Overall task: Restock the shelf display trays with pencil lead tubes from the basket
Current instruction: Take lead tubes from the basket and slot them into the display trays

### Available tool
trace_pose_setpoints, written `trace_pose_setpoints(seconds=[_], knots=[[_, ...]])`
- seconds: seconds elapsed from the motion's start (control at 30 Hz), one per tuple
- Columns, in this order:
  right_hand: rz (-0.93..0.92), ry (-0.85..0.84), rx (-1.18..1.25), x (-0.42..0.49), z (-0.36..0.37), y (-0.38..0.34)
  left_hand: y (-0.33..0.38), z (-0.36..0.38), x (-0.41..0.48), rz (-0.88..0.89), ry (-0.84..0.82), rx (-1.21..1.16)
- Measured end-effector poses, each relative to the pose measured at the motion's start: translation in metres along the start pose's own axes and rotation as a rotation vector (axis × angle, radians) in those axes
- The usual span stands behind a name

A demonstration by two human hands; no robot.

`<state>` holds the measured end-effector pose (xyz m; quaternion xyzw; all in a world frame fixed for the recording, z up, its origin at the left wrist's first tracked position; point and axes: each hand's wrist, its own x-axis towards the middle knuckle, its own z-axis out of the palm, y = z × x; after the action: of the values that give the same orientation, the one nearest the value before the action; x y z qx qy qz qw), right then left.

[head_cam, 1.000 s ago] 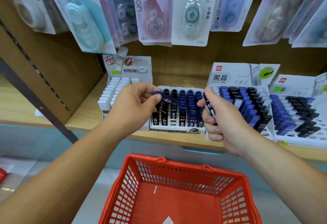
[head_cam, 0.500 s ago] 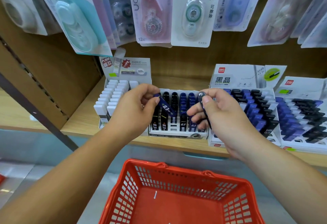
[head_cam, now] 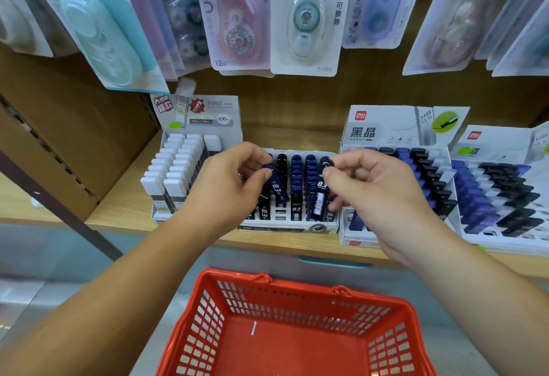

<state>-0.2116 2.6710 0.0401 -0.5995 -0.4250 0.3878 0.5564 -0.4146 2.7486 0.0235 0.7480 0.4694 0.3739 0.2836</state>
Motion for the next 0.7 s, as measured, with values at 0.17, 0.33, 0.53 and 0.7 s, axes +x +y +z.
trace_pose_setpoints(seconds=[0.17,0.33,0.53,0.7], knots=[[-0.001,-0.035,-0.023,-0.001,-0.003,0.004,0.0,0.006,0.001,0.042,-0.046,0.048],[-0.005,-0.099,-0.089,-0.001,0.005,0.008,0.001,-0.001,0.004,0.076,0.068,0.037],[-0.08,-0.147,-0.267,0.008,0.026,0.019,0.0,-0.01,0.0,0.122,0.059,0.001],[-0.196,-0.132,-0.482,0.014,0.035,0.025,-0.011,-0.001,-0.001,0.15,-0.01,0.057]])
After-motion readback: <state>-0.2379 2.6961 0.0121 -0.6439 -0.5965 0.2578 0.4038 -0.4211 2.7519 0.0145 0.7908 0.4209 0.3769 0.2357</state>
